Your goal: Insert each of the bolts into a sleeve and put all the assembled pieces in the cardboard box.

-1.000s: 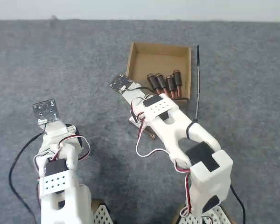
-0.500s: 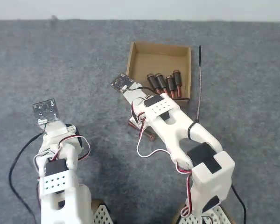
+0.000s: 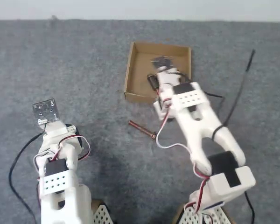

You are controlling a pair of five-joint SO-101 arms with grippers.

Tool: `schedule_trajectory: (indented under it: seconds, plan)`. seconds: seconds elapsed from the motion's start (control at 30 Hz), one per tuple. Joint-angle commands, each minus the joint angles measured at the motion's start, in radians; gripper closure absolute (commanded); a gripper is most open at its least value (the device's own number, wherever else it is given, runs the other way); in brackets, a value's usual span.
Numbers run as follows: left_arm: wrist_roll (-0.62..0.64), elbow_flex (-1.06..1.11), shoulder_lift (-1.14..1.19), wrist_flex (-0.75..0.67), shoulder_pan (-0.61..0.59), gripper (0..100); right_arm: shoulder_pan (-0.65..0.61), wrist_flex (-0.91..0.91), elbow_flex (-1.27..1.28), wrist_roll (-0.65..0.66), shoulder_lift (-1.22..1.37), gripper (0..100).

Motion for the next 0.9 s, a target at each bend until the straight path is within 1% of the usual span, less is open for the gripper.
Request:
schedule_trajectory:
  seconds: [0.0, 0.17, 0.3, 0.33, 0.43, 0.5, 0.6, 0.7, 0.77, 0.87]
  plan:
    - [-0.009, -0.042, -0.023, -0.032, 0.006, 98, 0.102, 0.047, -0.006, -0.080, -0.084, 99.2]
    - [-0.009, -0.042, -0.023, -0.032, 0.006, 98, 0.252, 0.082, -0.003, -0.114, -0.073, 99.2]
    - [-0.009, -0.042, -0.023, -0.032, 0.006, 98, 0.351, -0.010, 0.087, -0.104, -0.074, 99.1]
    - [-0.009, -0.042, -0.023, -0.032, 0.006, 98, 0.364, -0.044, 0.117, -0.081, -0.074, 99.0]
    - [-0.009, -0.042, -0.023, -0.032, 0.006, 98, 0.386, -0.143, 0.201, 0.017, -0.074, 98.7]
    - [-0.009, -0.042, -0.023, -0.032, 0.006, 98, 0.395, -0.180, 0.230, 0.021, -0.074, 96.8]
    - [-0.009, -0.042, -0.023, -0.032, 0.006, 98, 0.394, -0.183, 0.238, 0.026, -0.074, 88.3]
    - [-0.009, -0.042, -0.023, -0.032, 0.006, 98, 0.383, -0.130, 0.236, 0.029, -0.082, 81.3]
    - [-0.009, -0.042, -0.023, -0.032, 0.006, 98, 0.371, -0.093, 0.232, 0.031, -0.085, 81.9]
    - [-0.009, -0.042, -0.023, -0.032, 0.006, 98, 0.367, -0.074, 0.232, 0.034, -0.087, 85.7]
